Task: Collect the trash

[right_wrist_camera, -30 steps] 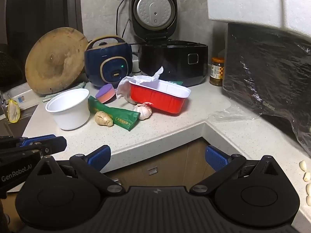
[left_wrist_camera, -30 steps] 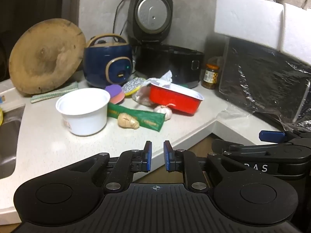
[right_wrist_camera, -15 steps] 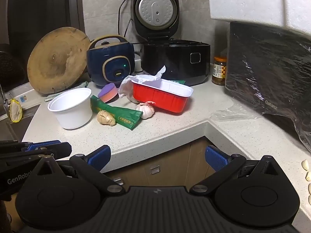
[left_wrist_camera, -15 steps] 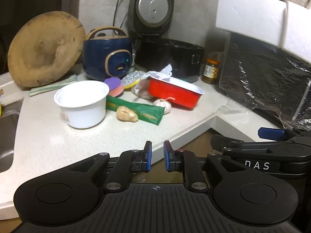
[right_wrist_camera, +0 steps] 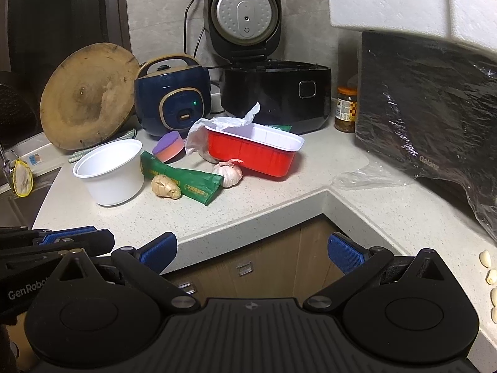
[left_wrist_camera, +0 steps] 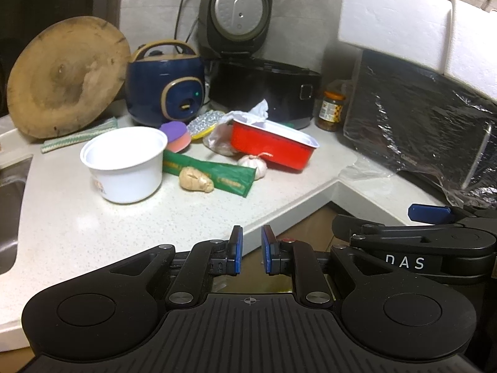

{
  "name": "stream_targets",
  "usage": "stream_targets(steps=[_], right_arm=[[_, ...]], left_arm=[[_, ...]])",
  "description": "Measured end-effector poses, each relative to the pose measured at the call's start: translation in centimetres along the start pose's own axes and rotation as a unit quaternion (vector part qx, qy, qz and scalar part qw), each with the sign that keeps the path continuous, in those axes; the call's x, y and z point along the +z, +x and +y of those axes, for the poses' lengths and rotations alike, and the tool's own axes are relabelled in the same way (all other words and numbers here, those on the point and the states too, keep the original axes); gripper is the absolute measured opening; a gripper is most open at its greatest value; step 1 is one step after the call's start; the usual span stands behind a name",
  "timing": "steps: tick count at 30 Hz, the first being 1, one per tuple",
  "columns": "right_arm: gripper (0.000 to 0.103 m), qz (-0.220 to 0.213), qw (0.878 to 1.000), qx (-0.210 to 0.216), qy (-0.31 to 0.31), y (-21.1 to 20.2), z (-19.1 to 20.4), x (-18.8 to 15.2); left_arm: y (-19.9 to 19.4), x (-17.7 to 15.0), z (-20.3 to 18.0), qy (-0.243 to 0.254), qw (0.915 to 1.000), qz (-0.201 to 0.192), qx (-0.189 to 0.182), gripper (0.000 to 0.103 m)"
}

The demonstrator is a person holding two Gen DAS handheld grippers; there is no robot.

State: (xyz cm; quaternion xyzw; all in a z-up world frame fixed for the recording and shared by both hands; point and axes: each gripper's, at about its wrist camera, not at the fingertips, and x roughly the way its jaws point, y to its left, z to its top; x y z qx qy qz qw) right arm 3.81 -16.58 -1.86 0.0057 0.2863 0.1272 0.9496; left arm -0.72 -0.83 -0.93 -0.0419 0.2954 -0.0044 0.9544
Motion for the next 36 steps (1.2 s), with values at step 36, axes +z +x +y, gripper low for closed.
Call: stream_targets(steps=[36], right_arm=[[0.103, 0.006, 1.000, 0.013, 0.013, -0.16, 0.13, -1.00]], left_arm=[[-0.63, -0.67, 0.71, -0.018, 0.9998, 0.013, 0.001, 0.017]])
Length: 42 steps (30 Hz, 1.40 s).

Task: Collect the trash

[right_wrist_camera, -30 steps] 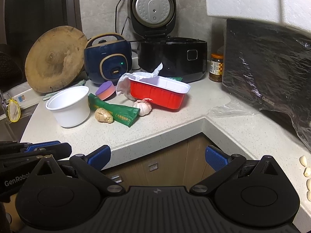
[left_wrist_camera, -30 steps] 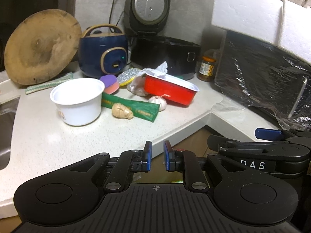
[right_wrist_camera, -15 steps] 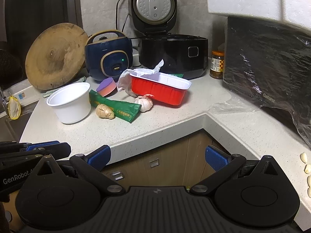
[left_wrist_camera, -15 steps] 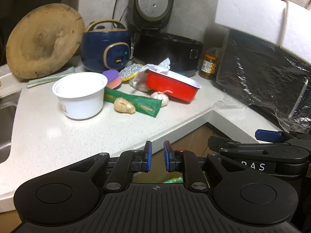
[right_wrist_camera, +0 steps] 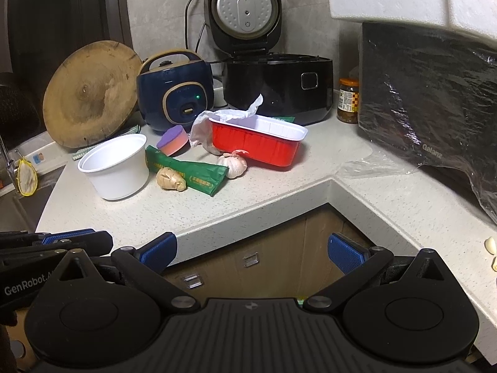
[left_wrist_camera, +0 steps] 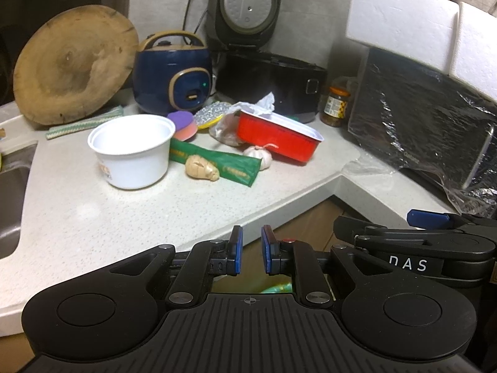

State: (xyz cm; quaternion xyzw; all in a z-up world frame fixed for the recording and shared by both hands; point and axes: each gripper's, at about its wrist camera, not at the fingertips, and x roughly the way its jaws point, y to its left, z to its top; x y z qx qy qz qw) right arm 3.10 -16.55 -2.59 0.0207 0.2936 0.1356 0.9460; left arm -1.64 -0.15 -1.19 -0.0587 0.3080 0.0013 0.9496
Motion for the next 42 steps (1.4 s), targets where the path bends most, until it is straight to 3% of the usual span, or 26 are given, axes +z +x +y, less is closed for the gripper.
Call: stream_targets(steps=[23, 27, 34, 35, 39, 42], right_arm=[[0.103, -0.008, 1.000, -0.004, -0.011, 1.0, 0.5, 0.8], [0.103, -0.026, 1.000, 0.005, -0.014, 2.2, 1.1, 1.7], [0.103, 0.026, 0.999, 0.014, -0.030, 6.2, 3.4, 3.4], [0.103, 0.031, 0.999, 0.017, -0.030, 6.7, 3.9, 3.7], [0.103, 0.042, 0.998, 0.011, -0.041, 8.9, 5.6, 4.5], [0.103, 0.052, 0.998, 0.013, -0.044, 11.0, 6.9, 5.0]], left_arm=[[1.4, 1.1, 1.8, -0.017, 0.9998, 0.007, -0.004, 0.017], [2.4, 2.9, 4.3, -0.038, 0.9992, -0.008, -0.002, 0.017], [4.4, 8.3, 13.3, -0.110, 0.9923, -0.051, -0.025, 0.018], [4.7, 9.0, 14.6, -0.120, 0.9913, -0.053, -0.012, 0.018], [6.6, 10.8, 18.3, -0.099, 0.9876, -0.054, 0.109, 0.018], [8.6, 11.0, 20.8, -0.096, 0.9899, -0.037, 0.098, 0.018]])
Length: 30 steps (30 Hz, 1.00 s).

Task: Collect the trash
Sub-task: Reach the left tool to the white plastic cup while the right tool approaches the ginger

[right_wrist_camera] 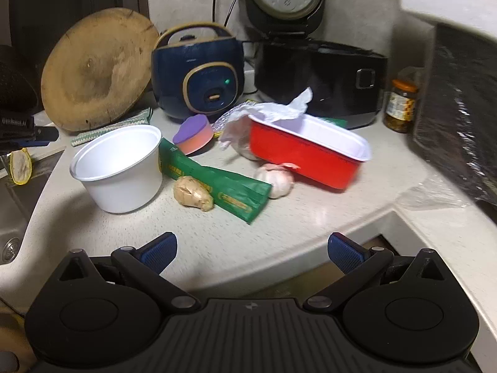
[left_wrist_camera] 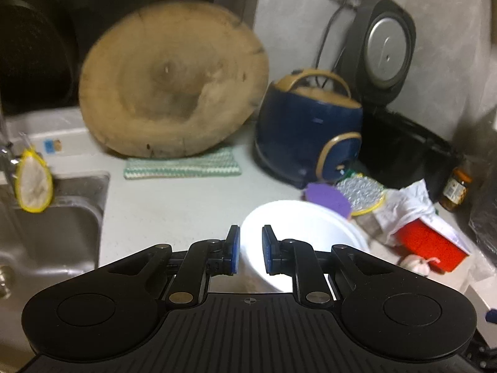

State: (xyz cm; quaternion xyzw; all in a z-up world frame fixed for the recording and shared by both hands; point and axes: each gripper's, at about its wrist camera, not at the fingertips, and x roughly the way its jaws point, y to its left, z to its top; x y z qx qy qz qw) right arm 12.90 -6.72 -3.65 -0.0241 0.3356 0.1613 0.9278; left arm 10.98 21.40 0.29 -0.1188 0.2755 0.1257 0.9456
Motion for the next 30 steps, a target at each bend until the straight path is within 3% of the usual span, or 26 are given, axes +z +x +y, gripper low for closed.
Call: stream_targets(steps=[9, 17, 22, 30], right_arm=[[0.103, 0.039, 0.999, 0.020, 0.007, 6.6, 4.2, 1.3], [0.103, 0.067, 0.998, -0.003, 0.003, 10.2, 6.5, 1.8], [0.103, 0.082, 0.996, 0.017, 0.027, 10.7, 5.4, 1.1], [0.103, 0.078, 0.995, 0.052, 0.042, 10.2, 3.7, 0.6]], left_arm=[[6.7, -0.7, 2.1, 0.005, 0.9955, 0.079, -0.052, 0.018], [9.5, -0.9, 3.7, -0.050, 0.9849, 0.106, -0.127, 0.018], [10.6, -0.5, 3.3, -0.079, 0.9800, 0.123, -0.135, 0.013], [9.5, -0.2, 1.6, -0.072, 0.9835, 0.114, -0.120, 0.014]])
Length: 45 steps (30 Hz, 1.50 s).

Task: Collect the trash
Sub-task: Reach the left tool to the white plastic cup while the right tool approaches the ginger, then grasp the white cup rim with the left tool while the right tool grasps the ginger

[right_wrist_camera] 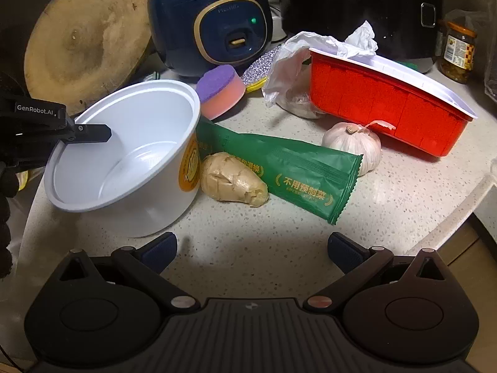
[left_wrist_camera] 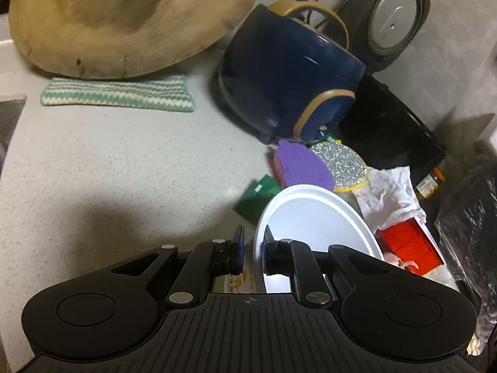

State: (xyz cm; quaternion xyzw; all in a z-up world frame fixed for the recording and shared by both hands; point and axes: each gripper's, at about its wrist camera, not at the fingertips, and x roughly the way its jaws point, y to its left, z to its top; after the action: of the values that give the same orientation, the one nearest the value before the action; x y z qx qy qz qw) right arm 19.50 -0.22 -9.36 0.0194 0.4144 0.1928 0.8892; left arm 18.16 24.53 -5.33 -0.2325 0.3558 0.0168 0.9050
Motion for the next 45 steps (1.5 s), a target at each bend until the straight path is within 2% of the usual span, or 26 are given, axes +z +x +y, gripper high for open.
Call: stream_targets(steps=[7, 13, 18, 21, 24, 26, 27, 38, 42, 45], right_arm=[[0.103, 0.002, 1.000, 0.019, -0.001, -0.5, -0.5, -0.4], [0.103, 0.013, 0.999, 0.034, -0.038, -0.3, -0.1, -0.2], [0.094, -0.009, 0.997, 0.015, -0.075, 0.8, 1.4, 1.0], [0.085, -0.020, 0.994, -0.012, -0.103, 2.0, 2.3, 1.9], [0.072, -0.035, 0.990, -0.037, -0.133, 3.0, 3.2, 2.5], [0.051, -0.038, 0.988, -0.043, -0.142, 3.4, 3.5, 2.7], [0.048, -0.037, 0.989, -0.040, -0.141, 3.4, 3.5, 2.9], [0.046, -0.022, 0.992, -0.036, -0.116, 0.6, 1.5, 1.0], [0.046, -0.029, 0.993, -0.046, -0.108, -0.6, 0.5, 0.1], [0.048, -0.037, 0.994, -0.038, -0.093, -1.4, 0.0, -0.2]], left_arm=[[-1.0, 0.0, 0.0, -0.028, 0.9995, 0.000, 0.017, 0.015], [-1.3, -0.2, 0.1, -0.032, 0.9988, -0.004, 0.037, 0.015], [-1.4, -0.2, 0.3, -0.033, 0.9992, -0.006, 0.023, 0.015], [-1.4, -0.1, 0.5, -0.035, 0.9991, -0.005, 0.023, 0.016], [-1.4, -0.1, 0.7, -0.038, 0.9989, -0.003, 0.029, 0.018], [-1.4, 0.0, 0.8, -0.041, 0.9988, -0.001, 0.028, 0.018], [-1.4, 0.0, 0.8, -0.042, 0.9988, -0.002, 0.027, 0.018], [-0.9, -0.1, 0.4, -0.042, 0.9987, 0.000, 0.030, 0.018], [-1.1, -0.3, -0.2, -0.030, 0.9990, -0.003, 0.032, 0.018], [-1.6, -0.3, -0.5, -0.019, 0.9992, -0.010, 0.035, 0.018]])
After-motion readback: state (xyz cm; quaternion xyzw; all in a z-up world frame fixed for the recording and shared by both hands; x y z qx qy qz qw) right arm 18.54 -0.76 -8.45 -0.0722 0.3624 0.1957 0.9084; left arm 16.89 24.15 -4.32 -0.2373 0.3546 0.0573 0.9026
